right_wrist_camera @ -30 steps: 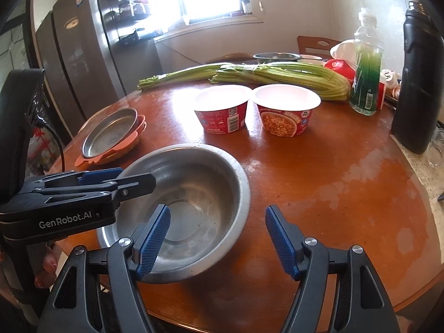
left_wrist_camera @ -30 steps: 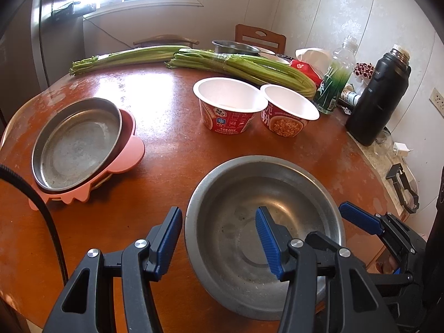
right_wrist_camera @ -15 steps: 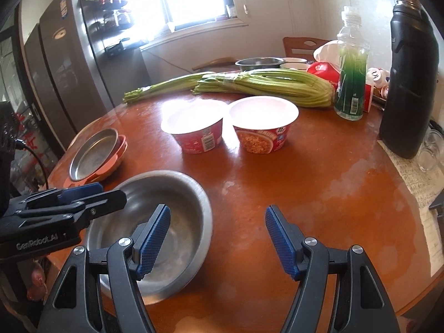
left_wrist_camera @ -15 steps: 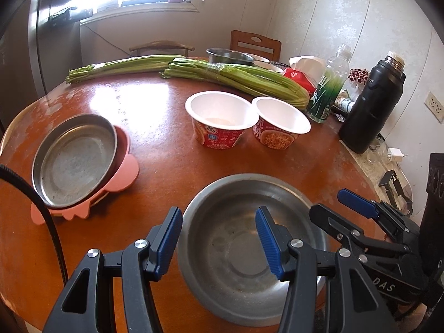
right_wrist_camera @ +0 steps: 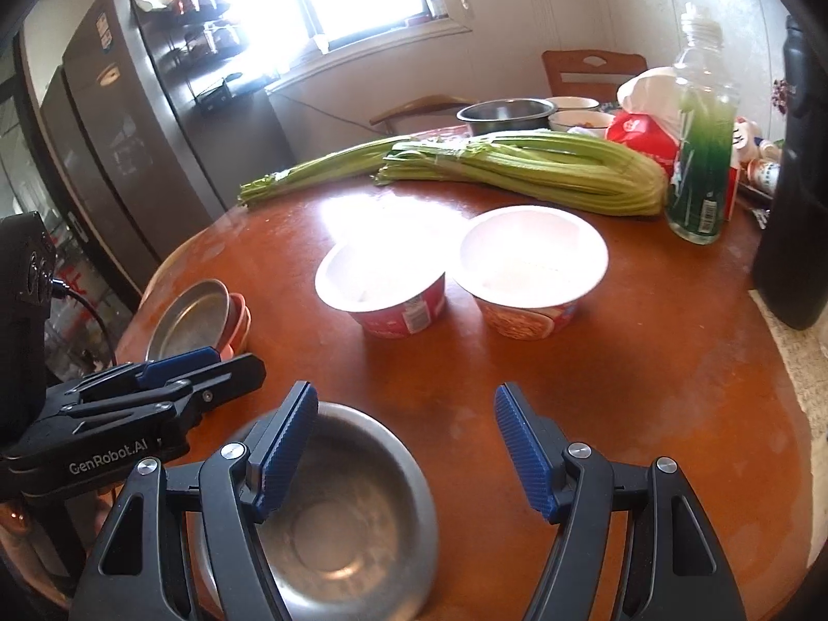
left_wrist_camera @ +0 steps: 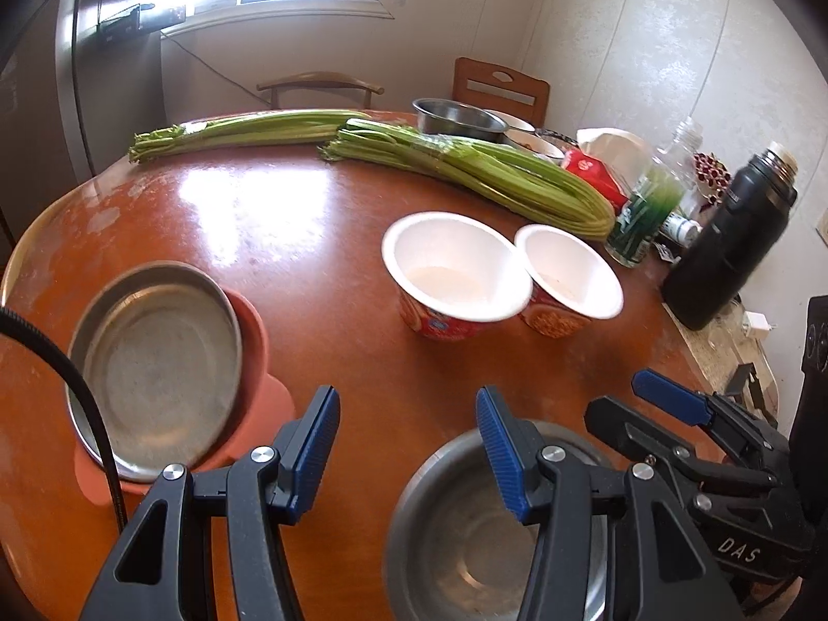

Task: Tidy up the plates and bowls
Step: 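Open the left gripper and withdraw from the silver bowl, then move the left gripper to a white paper cup rim and grasp it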

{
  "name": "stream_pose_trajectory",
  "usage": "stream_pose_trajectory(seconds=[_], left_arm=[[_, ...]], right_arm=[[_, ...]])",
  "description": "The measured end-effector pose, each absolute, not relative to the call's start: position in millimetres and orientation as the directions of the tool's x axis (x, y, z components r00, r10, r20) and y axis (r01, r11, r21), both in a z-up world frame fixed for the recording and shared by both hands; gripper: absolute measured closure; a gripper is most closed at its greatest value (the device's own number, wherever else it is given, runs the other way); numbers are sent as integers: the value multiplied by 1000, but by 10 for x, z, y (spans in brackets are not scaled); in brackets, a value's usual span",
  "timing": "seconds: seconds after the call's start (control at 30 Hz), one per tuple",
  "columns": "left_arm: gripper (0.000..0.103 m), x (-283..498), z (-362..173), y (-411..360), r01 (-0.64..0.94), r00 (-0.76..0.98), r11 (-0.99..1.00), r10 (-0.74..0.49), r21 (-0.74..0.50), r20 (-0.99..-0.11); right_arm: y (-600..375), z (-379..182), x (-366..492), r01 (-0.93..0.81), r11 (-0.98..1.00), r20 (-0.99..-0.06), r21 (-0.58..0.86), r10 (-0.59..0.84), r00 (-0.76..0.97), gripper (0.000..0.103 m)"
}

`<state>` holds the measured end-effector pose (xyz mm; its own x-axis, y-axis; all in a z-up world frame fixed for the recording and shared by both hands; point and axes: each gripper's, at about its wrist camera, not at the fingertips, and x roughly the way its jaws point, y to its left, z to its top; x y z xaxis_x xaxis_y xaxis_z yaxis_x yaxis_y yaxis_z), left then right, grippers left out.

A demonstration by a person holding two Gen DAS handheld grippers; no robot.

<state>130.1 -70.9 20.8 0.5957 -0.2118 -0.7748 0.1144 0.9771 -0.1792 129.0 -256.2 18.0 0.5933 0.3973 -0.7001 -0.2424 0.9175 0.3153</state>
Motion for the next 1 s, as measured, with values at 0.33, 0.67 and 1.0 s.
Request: stream_pose_trajectory(seconds=[0.33,0.67,1.0], left_arm=[[48,1730,352,-650,134,587,972,-235,-194,-775],[48,1955,338,-1366,257,489,933,-352,-253,-798],[48,2143,110,-1677,286,393,903,-415,-320,-820]], right_arm=[[-2877,256,1676,-90,959,-708,269,260,656,30],[-3325,89,2095,-17,982,-746,189,155,647,30],[-3396,-152,2433,-81,983,-781,167,182,597,35]])
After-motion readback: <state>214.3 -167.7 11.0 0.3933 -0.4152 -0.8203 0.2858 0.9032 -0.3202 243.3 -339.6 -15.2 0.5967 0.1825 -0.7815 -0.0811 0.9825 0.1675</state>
